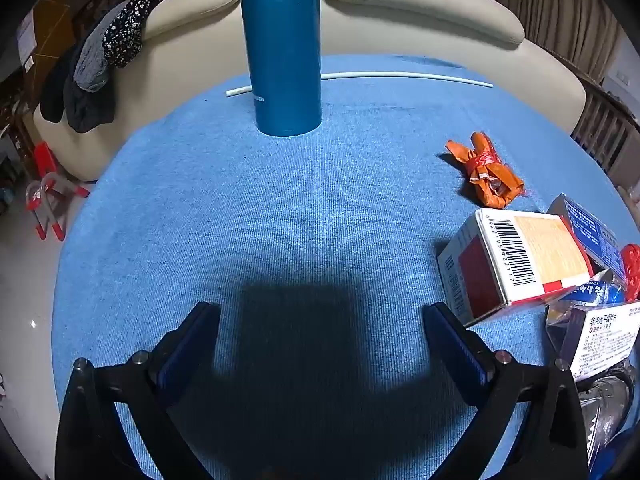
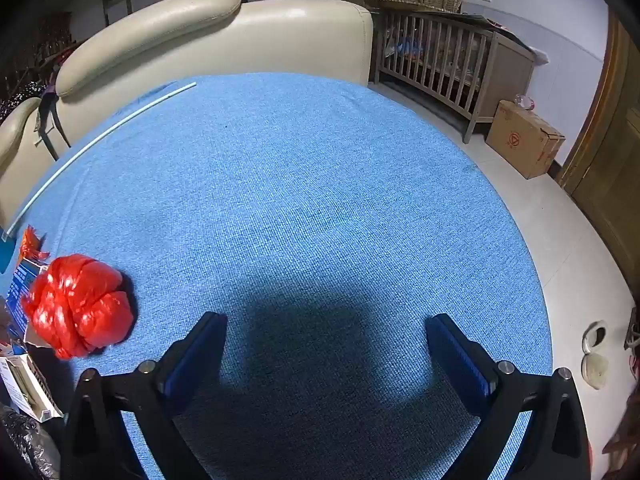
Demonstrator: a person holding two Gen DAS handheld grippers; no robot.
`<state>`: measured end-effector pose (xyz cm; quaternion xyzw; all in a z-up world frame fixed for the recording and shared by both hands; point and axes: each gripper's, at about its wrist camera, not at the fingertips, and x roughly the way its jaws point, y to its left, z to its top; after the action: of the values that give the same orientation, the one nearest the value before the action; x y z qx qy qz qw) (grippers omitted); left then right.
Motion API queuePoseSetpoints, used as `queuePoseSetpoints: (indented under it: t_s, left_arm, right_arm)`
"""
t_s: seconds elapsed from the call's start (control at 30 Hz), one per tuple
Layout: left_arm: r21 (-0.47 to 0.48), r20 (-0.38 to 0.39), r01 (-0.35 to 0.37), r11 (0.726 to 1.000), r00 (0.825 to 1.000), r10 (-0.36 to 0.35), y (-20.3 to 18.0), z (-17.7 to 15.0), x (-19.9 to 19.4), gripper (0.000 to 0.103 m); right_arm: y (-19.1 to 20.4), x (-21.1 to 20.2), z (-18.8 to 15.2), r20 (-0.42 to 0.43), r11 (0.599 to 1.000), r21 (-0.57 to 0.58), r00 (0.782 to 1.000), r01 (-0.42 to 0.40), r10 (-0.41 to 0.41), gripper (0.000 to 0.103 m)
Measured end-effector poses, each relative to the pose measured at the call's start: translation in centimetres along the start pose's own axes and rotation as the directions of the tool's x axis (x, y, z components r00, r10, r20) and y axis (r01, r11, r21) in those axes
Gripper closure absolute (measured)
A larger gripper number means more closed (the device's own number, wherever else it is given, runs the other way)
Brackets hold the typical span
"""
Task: Collect trash
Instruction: 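Move both tools toward the pile of trash on the table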
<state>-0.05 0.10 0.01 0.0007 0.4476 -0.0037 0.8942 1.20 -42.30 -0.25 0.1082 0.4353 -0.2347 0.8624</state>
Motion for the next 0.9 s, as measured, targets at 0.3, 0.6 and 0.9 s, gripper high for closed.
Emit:
queuePoseSetpoints:
  t_s: [0.3, 0.6, 0.9]
  left_arm:
    - [0.006, 0.025, 0.043, 0.999, 0.999, -0.043, 0.6, -1.3, -2.5, 0.0]
    - [-0.005, 0.097, 0.07, 0.998, 0.993, -0.069, 1.4, -0.1, -9.0, 0.0]
    - [0.017, 0.118, 0.106, 0.994, 0.987, -0.107, -0.2, -1.8, -12.3, 0.0]
  right_arm:
    - [0.0, 0.0, 0.0, 0.001, 1.0, 0.0, 1.0, 0.0, 0.0, 0.0]
    - [0.0, 0.0, 0.0, 0.0, 1.0, -0.002, 1.0, 0.001, -0.001, 0.0]
    - [0.2, -6.8, 0.6, 0.098, 0.995, -0.011, 0.99, -0.1, 0.101, 0.0]
